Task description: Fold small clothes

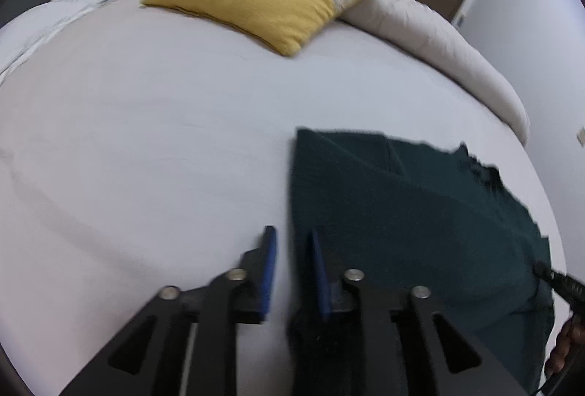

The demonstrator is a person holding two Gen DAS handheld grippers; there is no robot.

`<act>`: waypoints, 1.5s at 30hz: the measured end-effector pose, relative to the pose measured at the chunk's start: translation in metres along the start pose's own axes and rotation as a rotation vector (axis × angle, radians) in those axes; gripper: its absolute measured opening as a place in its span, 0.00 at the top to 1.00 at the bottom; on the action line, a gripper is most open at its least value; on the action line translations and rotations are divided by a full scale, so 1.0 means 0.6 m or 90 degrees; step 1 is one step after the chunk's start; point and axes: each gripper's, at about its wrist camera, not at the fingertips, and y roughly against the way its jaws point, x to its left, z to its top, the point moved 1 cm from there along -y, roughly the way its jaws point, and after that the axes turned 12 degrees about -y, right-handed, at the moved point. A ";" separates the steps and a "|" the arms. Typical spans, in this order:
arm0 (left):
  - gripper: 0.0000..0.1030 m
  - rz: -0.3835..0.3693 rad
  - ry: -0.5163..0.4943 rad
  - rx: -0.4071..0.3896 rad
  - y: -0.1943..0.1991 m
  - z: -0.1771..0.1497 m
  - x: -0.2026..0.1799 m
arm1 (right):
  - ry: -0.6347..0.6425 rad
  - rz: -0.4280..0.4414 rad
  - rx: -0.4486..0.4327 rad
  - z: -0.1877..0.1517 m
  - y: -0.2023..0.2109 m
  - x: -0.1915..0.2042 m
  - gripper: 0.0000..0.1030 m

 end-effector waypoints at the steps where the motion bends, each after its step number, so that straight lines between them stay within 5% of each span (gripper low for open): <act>1: 0.77 0.002 0.006 -0.014 0.012 0.002 0.001 | -0.001 -0.014 -0.008 0.001 0.009 -0.002 0.91; 5: 0.77 -0.012 -0.032 -0.053 0.043 0.009 -0.032 | -0.007 0.039 -0.039 0.005 0.041 0.007 0.90; 8: 0.77 -0.022 -0.090 -0.028 0.024 -0.005 -0.071 | 0.009 0.106 0.015 -0.008 0.013 0.034 0.90; 11: 0.76 -0.015 -0.104 0.006 -0.022 -0.035 -0.059 | -0.013 0.109 0.077 -0.026 -0.041 0.013 0.92; 14: 0.78 -0.035 -0.094 0.001 -0.008 -0.030 -0.041 | -0.072 0.199 0.058 -0.038 -0.031 -0.037 0.95; 20: 0.70 -0.037 -0.046 0.003 0.030 -0.049 0.005 | -0.084 0.127 -0.014 -0.064 0.062 -0.069 0.89; 24: 0.63 -0.046 -0.034 0.005 0.081 -0.094 0.020 | -0.107 0.128 0.017 -0.078 0.062 -0.118 0.76; 26: 0.54 -0.058 -0.033 0.009 0.107 -0.115 0.021 | -0.094 0.155 0.031 -0.091 0.062 -0.139 0.77; 31: 0.33 -0.097 -0.037 0.002 0.205 -0.185 0.031 | -0.080 0.122 0.020 -0.137 0.154 -0.161 0.74; 34: 0.33 -0.137 -0.029 0.028 0.246 -0.234 0.041 | -0.058 0.153 -0.010 -0.195 0.241 -0.182 0.59; 35: 0.33 -0.145 -0.023 0.040 0.255 -0.252 0.046 | -0.059 0.163 -0.013 -0.219 0.266 -0.196 0.39; 36: 0.33 -0.155 -0.010 0.055 0.264 -0.272 0.053 | -0.064 0.168 -0.023 -0.242 0.293 -0.213 0.31; 39: 0.33 -0.186 0.027 0.099 0.283 -0.330 0.072 | -0.081 0.185 -0.040 -0.304 0.352 -0.263 0.31; 45: 0.34 -0.225 0.019 0.133 0.317 -0.394 0.059 | -0.173 0.181 0.014 -0.395 0.391 -0.367 0.32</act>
